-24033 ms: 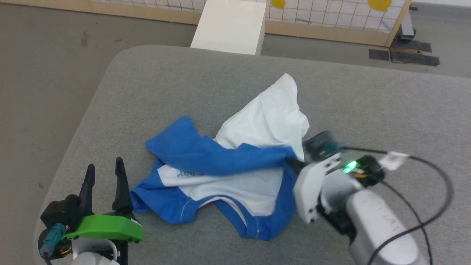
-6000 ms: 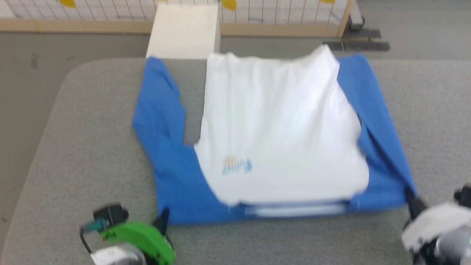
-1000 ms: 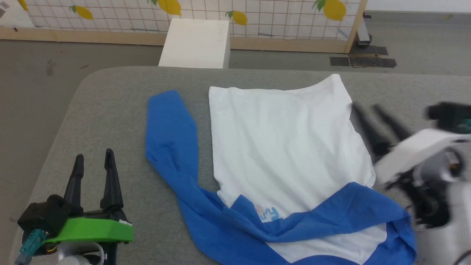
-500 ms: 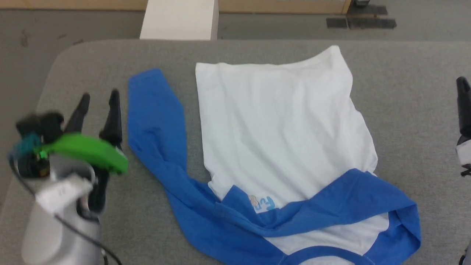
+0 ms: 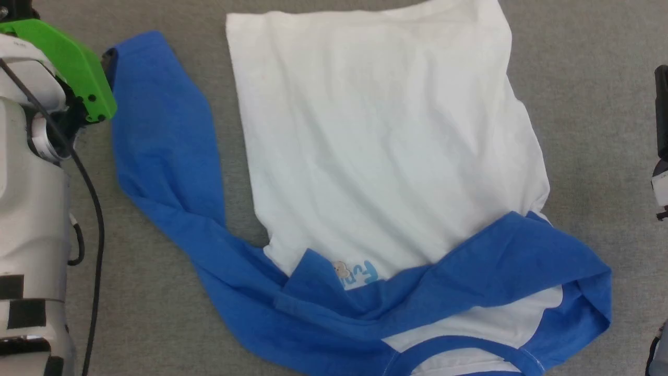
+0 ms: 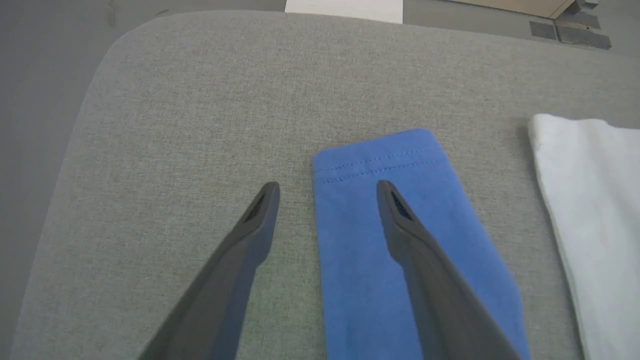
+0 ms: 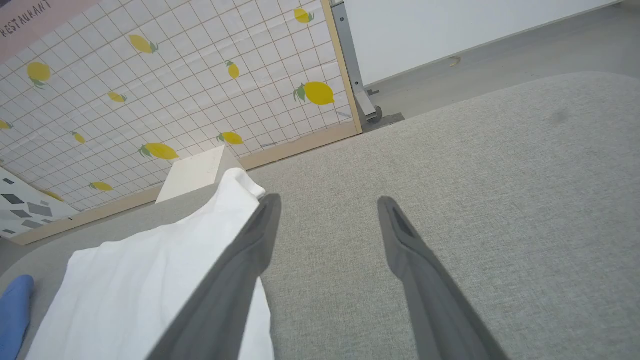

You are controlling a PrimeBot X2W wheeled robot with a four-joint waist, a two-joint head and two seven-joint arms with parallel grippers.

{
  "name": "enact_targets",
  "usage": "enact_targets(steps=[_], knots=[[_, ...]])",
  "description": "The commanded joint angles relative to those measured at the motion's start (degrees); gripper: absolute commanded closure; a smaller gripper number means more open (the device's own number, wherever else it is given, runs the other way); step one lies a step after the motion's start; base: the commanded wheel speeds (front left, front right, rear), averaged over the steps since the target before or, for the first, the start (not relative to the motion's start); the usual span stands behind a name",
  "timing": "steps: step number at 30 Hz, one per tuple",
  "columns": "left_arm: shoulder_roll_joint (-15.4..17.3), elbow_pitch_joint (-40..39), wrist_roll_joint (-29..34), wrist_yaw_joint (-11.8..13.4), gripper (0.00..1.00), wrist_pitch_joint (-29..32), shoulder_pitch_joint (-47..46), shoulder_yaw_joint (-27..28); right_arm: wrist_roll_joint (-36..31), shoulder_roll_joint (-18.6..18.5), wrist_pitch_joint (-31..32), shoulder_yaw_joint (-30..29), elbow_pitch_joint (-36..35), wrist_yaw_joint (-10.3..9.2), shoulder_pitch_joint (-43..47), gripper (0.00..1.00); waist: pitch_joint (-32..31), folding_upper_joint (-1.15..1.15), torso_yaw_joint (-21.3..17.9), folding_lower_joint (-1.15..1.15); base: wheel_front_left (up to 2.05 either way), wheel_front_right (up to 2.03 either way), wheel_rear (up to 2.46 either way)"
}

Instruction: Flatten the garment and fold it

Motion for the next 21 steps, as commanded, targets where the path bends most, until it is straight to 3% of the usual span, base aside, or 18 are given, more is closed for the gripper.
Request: enact_targets(steps=[1,9,10,11,12,18,21], knots=[[0.8,1.1,0.9,0.4,0.0,1.1,-1.3,-0.5,0.3,0.0,-0.3,0.1,-0.5,-0.08,-0.5,0.0,5.0,0.0,-3.2,-0.02,0.0,0.0,0.0],[1.9,5.8,2.1,1.3,0.0,6.9,-1.8,-2.6,0.2,0.0,-0.4,-0.3,-1.9,-0.08,-0.9,0.0,7.2,0.0,-3.4,-0.02,0.0,0.0,0.0],[1.4,6.1,1.4,1.1,0.33,7.6,-1.5,-2.4,0.2,0.0,-0.4,-0.4,-1.9,-0.08,-1.0,0.0,7.3,0.0,-3.3,-0.02,0.0,0.0,0.0],[1.1,6.2,1.0,1.0,0.75,7.7,-1.2,-2.4,0.2,0.0,-0.4,-0.4,-2.0,-0.08,-1.1,0.0,7.4,0.0,-3.1,-0.02,0.0,0.0,0.0],[0.9,6.4,0.5,0.8,1.0,7.9,-0.9,-2.3,0.1,0.0,-0.3,-0.5,-2.0,-0.08,-1.3,0.0,7.4,0.0,-2.9,-0.02,0.0,0.0,0.0],[-1.6,5.4,-4.6,2.1,1.0,-0.3,0.6,3.1,-0.4,0.0,-0.6,-0.1,-0.8,-0.08,-1.5,0.0,4.4,0.0,-1.1,-0.02,0.0,0.0,0.0],[-3.3,3.1,-8.9,1.4,1.0,-6.6,1.8,7.6,-0.7,0.0,-0.9,-0.3,0.4,-0.08,-0.8,0.0,1.2,0.0,0.4,-0.02,0.0,0.0,0.0]])
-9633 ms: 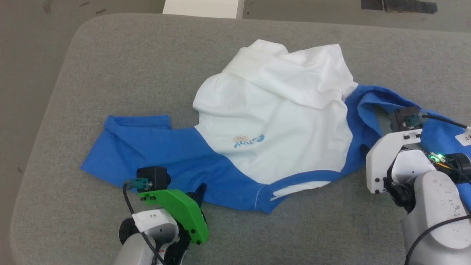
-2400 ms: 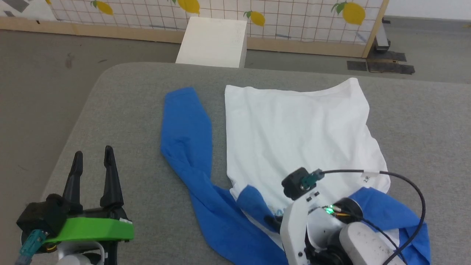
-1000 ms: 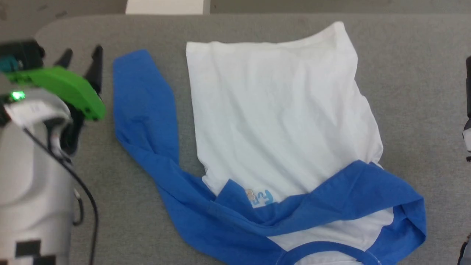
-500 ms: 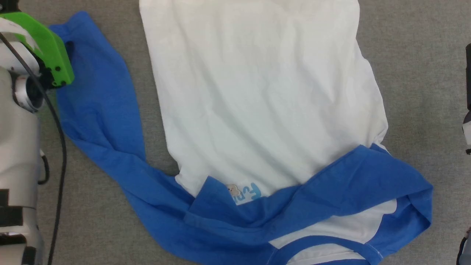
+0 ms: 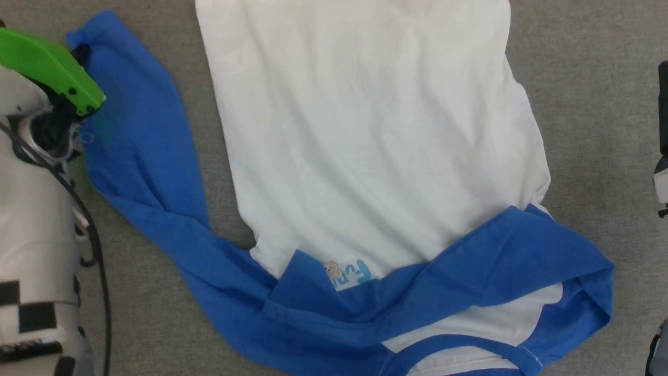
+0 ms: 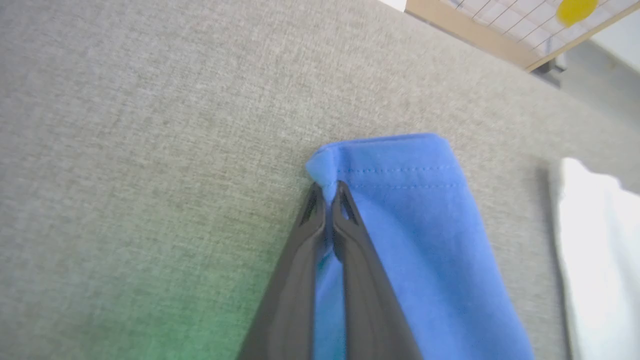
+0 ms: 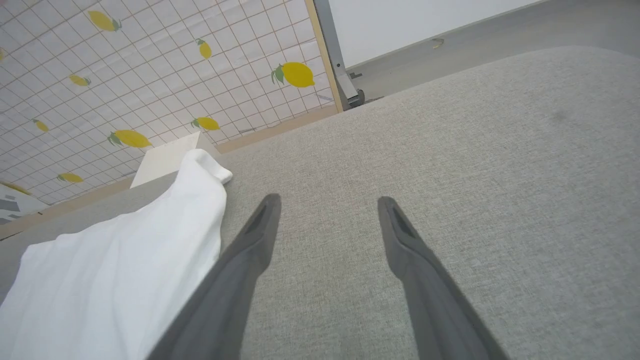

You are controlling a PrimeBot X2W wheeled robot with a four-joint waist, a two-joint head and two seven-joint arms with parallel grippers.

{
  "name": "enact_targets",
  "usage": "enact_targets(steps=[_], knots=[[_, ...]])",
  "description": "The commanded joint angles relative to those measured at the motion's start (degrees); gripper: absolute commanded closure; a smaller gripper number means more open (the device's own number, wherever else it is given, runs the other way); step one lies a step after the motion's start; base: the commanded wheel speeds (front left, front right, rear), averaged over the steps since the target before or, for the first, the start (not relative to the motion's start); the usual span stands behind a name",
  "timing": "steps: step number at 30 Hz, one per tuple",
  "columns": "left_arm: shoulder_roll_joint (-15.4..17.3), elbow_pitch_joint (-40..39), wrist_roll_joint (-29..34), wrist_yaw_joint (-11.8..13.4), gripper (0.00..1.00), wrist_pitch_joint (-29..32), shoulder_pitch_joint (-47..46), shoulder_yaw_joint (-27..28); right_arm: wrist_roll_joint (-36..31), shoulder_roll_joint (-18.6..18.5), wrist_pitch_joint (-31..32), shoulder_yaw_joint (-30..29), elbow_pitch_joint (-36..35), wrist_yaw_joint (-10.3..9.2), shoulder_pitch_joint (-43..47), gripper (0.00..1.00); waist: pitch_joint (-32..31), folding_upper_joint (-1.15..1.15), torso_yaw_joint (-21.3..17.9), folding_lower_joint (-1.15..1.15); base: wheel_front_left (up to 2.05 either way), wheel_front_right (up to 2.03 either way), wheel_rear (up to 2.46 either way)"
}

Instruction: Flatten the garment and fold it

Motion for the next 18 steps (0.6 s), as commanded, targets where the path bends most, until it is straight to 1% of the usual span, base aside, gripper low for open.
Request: enact_targets(steps=[1,3,5,7,9,12,15,16,17,18], knots=[[-1.1,-0.9,-0.9,-0.8,1.0,-2.1,2.2,0.6,-0.5,0.0,-0.5,-0.2,0.6,-0.08,0.1,0.0,-4.6,0.0,2.8,-0.01,0.0,0.0,0.0],[-2.8,-3.8,-2.7,-1.9,1.0,-5.5,3.6,1.8,-0.5,0.0,-0.7,-0.6,1.8,-0.08,1.0,0.0,-7.2,0.0,4.1,-0.01,0.0,0.0,0.0],[-4.3,-7.6,-3.0,-2.8,1.0,-7.8,5.3,1.5,-0.4,0.0,-0.8,-1.0,3.0,-0.08,1.9,0.0,-9.6,0.0,5.4,-0.01,0.0,0.0,0.0],[-6.4,-11.6,-3.0,-3.5,1.0,-8.6,6.9,0.0,-0.1,0.0,-0.9,-1.2,4.2,-0.08,2.8,0.0,-12.0,0.0,6.6,-0.01,0.0,0.0,0.0],[-9.3,-15.8,-3.2,-4.4,1.0,-8.5,8.4,-2.6,0.3,0.0,-1.0,-1.2,5.3,-0.08,3.7,0.0,-14.2,0.0,7.5,-0.01,0.0,0.0,0.0],[-13.1,-21.1,-3.3,-5.5,1.0,-6.6,10.8,-8.5,0.8,0.0,-1.2,-0.8,7.3,-0.08,4.6,0.0,-17.3,0.0,8.0,-0.01,0.0,0.0,0.0],[-14.9,-23.8,-3.6,-6.1,1.0,-4.3,13.1,-15.1,1.1,0.0,-1.4,-0.1,8.8,-0.08,5.0,0.0,-19.5,0.0,7.6,-0.01,0.0,0.0,0.0],[-15.3,-24.2,-3.7,-6.2,1.0,-3.5,14.0,-17.8,1.4,0.0,-1.5,0.1,9.2,-0.08,5.1,0.0,-20.2,0.0,7.2,-0.01,0.0,0.0,0.0],[-15.8,-24.7,-4.7,-6.3,1.0,-2.6,15.6,-22.2,1.8,0.0,-1.7,0.1,9.8,-0.08,5.4,0.0,-20.9,0.0,6.2,-0.01,0.0,0.0,0.0],[-15.9,-24.9,-5.0,-6.3,1.0,-2.5,16.3,-24.2,1.8,0.0,-1.8,0.2,10.0,-0.08,5.6,0.0,-21.2,0.0,5.8,-0.01,0.0,0.0,0.0]])
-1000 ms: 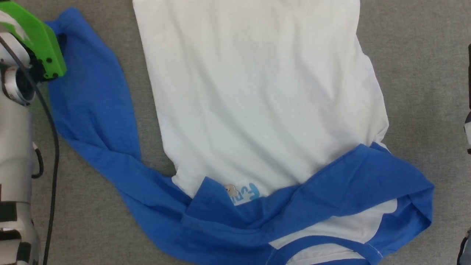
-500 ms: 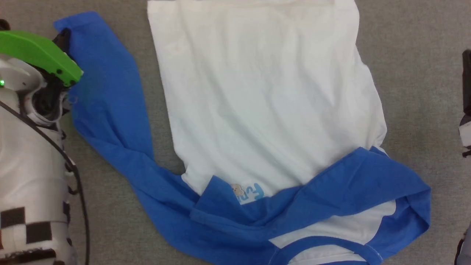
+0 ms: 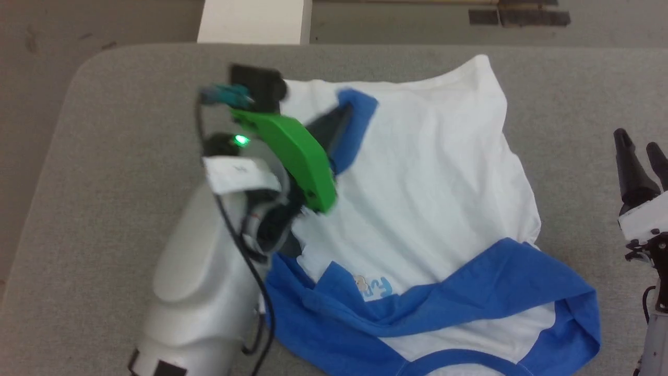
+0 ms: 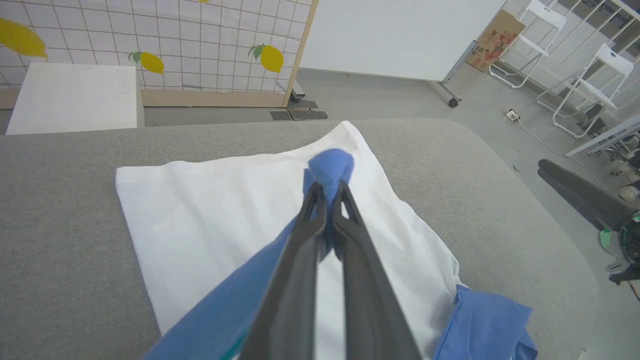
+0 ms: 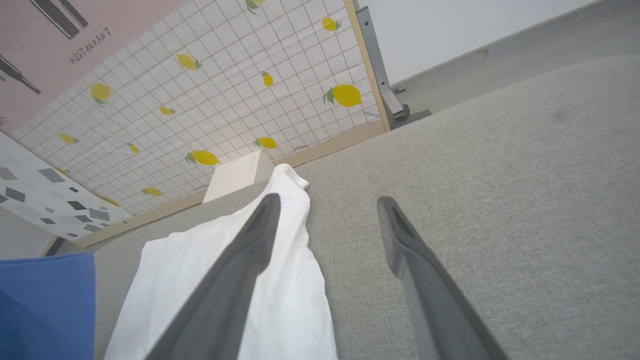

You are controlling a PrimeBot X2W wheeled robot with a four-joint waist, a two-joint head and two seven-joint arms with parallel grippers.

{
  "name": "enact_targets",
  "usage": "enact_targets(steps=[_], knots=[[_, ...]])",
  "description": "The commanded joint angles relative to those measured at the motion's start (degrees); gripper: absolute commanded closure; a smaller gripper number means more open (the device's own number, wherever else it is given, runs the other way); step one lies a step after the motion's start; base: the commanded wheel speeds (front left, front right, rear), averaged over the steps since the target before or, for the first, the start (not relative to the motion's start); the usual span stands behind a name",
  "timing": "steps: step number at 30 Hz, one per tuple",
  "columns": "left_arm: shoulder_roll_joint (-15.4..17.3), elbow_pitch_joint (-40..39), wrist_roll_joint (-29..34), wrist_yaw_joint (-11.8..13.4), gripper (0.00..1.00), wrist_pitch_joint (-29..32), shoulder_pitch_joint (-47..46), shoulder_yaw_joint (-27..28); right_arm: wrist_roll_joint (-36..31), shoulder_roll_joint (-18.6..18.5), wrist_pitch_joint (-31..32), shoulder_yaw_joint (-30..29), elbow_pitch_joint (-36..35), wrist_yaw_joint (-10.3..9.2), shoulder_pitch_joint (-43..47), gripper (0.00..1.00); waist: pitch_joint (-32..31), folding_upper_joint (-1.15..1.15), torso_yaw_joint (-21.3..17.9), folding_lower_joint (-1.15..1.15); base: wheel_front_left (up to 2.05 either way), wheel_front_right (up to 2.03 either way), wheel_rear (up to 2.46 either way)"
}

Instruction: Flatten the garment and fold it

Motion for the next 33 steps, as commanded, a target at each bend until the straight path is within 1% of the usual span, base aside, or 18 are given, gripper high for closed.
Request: enact_targets(steps=[1,4,5,9,16,20,23,24,25,27,29,33], knots=[[-0.3,-0.4,-1.2,-0.3,1.0,0.1,1.6,-2.6,0.4,0.0,-0.4,-0.1,0.4,-0.08,0.9,0.0,-3.5,0.0,-0.6,0.0,0.0,0.0,0.0],[-0.3,-1.4,-4.1,0.7,1.0,-0.8,2.8,-9.7,0.7,0.0,-0.5,-0.3,0.8,-0.08,1.4,0.0,-3.3,0.0,-2.3,0.0,0.0,0.0,0.0],[-0.3,-1.4,-6.4,2.1,1.0,-2.7,3.1,-17.0,1.2,0.0,-1.0,-0.8,1.2,-0.08,1.8,0.0,-2.7,0.0,-4.2,0.0,0.0,0.0,0.0],[-0.4,0.6,-7.1,3.6,1.0,-5.1,1.9,-25.9,1.8,0.0,-1.7,-0.9,1.9,-0.08,2.0,0.0,-1.5,0.0,-6.6,0.0,0.0,0.0,0.0],[-0.4,5.8,-9.6,4.4,1.0,-7.5,0.6,-37.8,2.9,0.0,-3.4,-0.4,3.7,-0.08,1.8,0.0,0.5,0.0,-10.1,0.0,0.0,0.0,0.0],[-0.4,8.4,-11.2,4.1,1.0,-7.0,0.8,-42.8,3.1,0.0,-4.4,-0.3,4.3,-0.08,2.0,0.0,1.2,0.0,-10.8,0.0,0.0,0.0,0.0],[-0.4,10.2,-12.9,3.9,1.0,-6.6,1.4,-44.9,3.2,0.0,-4.8,-0.2,4.8,-0.08,2.0,0.0,1.2,0.0,-10.9,0.0,0.0,0.0,0.0],[-0.4,10.5,-14.2,3.9,0.69,-6.7,1.8,-45.2,3.1,0.0,-5.0,-0.3,4.9,-0.08,1.9,0.0,1.1,0.0,-10.9,0.0,0.0,0.0,0.0],[-0.4,10.4,-15.0,3.7,0.0,-6.8,1.8,-45.5,3.0,0.0,-5.1,-0.4,5.1,-0.08,2.0,0.0,0.9,0.0,-10.7,0.0,0.0,0.0,0.0],[-0.4,10.1,-17.7,3.4,0.0,-6.4,1.9,-45.9,2.8,0.0,-5.2,-0.7,5.4,-0.08,2.1,0.0,0.3,0.0,-10.1,0.0,0.0,0.0,0.0],[-0.4,8.6,-20.9,3.4,0.0,-6.8,1.3,-45.0,2.6,0.0,-5.1,-0.9,5.6,-0.08,2.1,0.0,-0.5,0.0,-9.5,0.0,0.0,0.0,0.0],[-0.4,5.5,-27.1,4.3,0.0,-8.2,-1.3,-41.2,2.1,0.0,-4.7,-1.0,5.8,-0.08,2.2,0.0,-2.4,0.0,-7.6,0.0,0.0,0.0,0.0]])
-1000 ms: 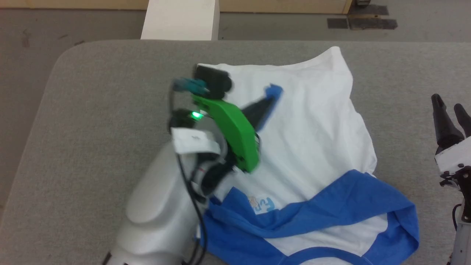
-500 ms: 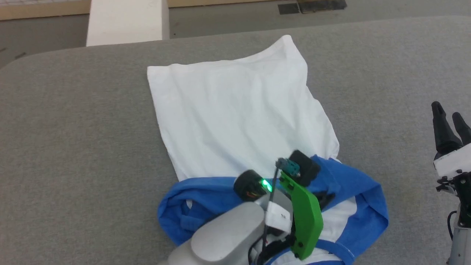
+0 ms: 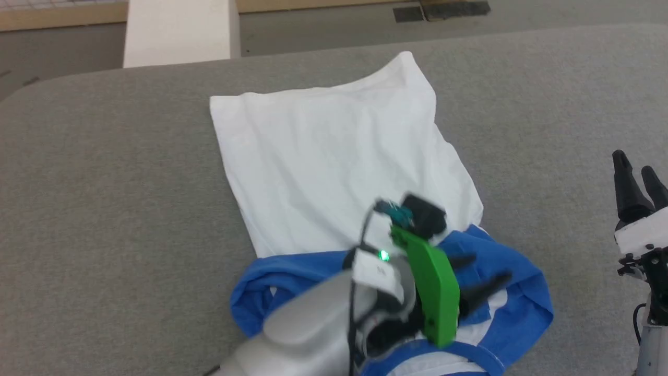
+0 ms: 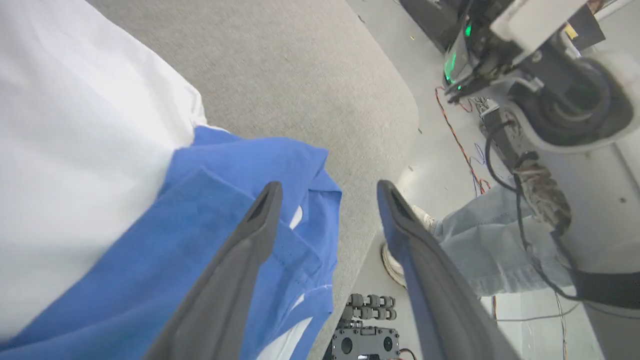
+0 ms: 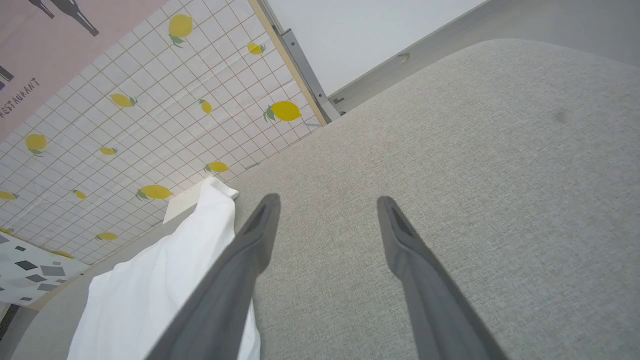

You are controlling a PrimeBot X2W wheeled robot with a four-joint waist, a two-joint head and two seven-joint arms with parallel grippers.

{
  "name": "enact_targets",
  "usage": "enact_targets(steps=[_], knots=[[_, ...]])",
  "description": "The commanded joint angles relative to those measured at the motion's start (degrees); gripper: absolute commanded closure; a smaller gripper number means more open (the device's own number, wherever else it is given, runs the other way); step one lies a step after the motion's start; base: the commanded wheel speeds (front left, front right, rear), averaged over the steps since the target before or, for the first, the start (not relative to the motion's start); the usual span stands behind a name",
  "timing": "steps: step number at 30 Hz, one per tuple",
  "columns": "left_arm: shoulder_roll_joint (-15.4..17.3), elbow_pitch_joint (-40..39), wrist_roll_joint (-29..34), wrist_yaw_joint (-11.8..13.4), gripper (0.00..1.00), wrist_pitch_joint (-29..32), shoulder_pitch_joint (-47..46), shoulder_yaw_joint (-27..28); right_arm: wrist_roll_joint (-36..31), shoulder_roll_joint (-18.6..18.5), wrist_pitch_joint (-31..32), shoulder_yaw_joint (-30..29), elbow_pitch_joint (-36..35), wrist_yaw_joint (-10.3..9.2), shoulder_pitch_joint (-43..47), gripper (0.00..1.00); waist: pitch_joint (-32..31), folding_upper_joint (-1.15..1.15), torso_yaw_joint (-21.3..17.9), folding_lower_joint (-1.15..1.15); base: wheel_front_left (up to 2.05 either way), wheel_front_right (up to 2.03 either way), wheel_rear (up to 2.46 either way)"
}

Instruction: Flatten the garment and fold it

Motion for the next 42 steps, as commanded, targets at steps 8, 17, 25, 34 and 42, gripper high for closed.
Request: enact_targets(steps=[8,17,25,34,42], knots=[[3.8,0.2,-1.7,3.1,0.0,-11.7,-7.2,14.0,-1.2,0.0,1.3,1.3,-0.5,-0.08,0.9,0.0,-5.0,0.0,5.3,0.0,0.0,0.0,0.0],[16.3,1.9,5.1,8.6,0.0,-28.9,-0.8,24.1,-2.1,0.0,3.3,3.9,-1.6,-0.08,-0.1,0.0,-4.5,0.0,7.9,0.0,0.0,0.0,0.0],[20.7,-6.1,16.3,10.8,0.0,-31.2,8.8,38.7,-6.3,0.0,9.8,5.9,-2.1,-0.08,-6.0,0.0,1.9,0.0,9.2,0.0,0.0,0.0,0.0],[18.2,-17.1,23.8,7.3,0.0,-31.3,14.2,50.4,-19.0,-0.6,23.7,7.3,3.8,-0.08,-27.3,0.0,14.8,0.0,11.9,0.0,0.0,0.0,0.0],[15.8,-17.5,25.1,3.4,0.0,-31.3,11.8,52.1,-31.4,-1.5,30.1,3.9,11.6,-0.08,-39.2,0.0,22.2,0.0,15.8,0.0,0.0,0.0,0.0]])
